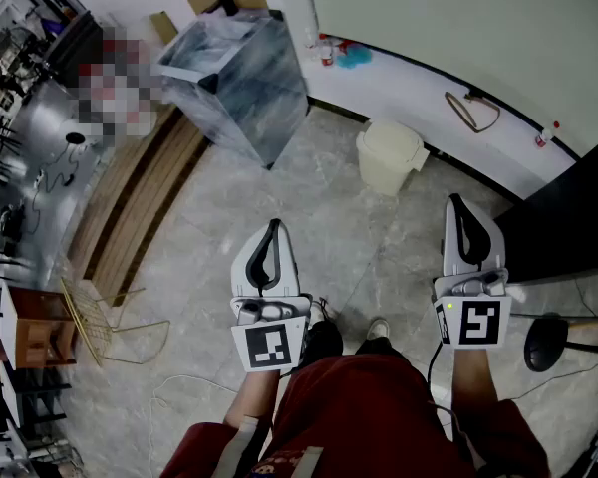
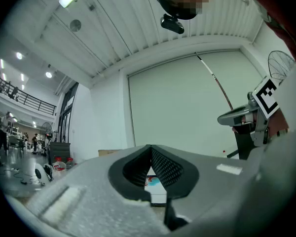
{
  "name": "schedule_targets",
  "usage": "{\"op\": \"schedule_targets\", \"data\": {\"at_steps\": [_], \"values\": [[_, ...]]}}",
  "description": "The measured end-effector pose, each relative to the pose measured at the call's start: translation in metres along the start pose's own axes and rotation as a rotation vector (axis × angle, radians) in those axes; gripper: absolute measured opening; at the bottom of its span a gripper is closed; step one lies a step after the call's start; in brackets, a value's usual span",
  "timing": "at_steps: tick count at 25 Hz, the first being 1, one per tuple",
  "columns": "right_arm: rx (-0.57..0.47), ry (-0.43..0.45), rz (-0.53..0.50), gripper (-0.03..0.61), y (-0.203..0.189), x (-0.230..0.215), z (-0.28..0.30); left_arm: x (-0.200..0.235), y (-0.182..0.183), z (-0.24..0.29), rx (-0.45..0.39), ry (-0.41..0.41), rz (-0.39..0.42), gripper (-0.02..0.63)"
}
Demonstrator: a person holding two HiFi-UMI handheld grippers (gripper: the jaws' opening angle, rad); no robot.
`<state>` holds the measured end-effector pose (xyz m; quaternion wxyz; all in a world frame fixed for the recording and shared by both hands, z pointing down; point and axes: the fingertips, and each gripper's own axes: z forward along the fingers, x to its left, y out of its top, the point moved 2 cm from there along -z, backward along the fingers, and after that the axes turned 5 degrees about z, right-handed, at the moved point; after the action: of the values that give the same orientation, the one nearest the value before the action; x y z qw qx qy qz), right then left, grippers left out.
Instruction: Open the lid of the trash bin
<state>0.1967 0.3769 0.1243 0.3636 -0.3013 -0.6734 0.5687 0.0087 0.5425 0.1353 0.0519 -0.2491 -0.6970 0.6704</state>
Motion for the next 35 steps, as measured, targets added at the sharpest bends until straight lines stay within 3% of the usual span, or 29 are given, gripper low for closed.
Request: {"op": "schedule_targets", "data": {"at_steps": [15, 23, 35], "values": [[0.016, -0.072, 0.029, 0.0, -0.023, -0.081, -0.067, -0.093, 0.024, -0.013, 0.027, -0.021, 0.052, 0.005], [0.02, -0.082, 0.091, 0.0, -0.034, -0.1, -0.072, -0.118, 0.018, 0.001, 0.041, -0.037, 0.042, 0.005], [0.034, -0.111, 0.057, 0.0, -0.05, -0.12, -0.046, -0.125, 0.009, 0.052, 0.027, -0.085, 0.021, 0.005]]}}
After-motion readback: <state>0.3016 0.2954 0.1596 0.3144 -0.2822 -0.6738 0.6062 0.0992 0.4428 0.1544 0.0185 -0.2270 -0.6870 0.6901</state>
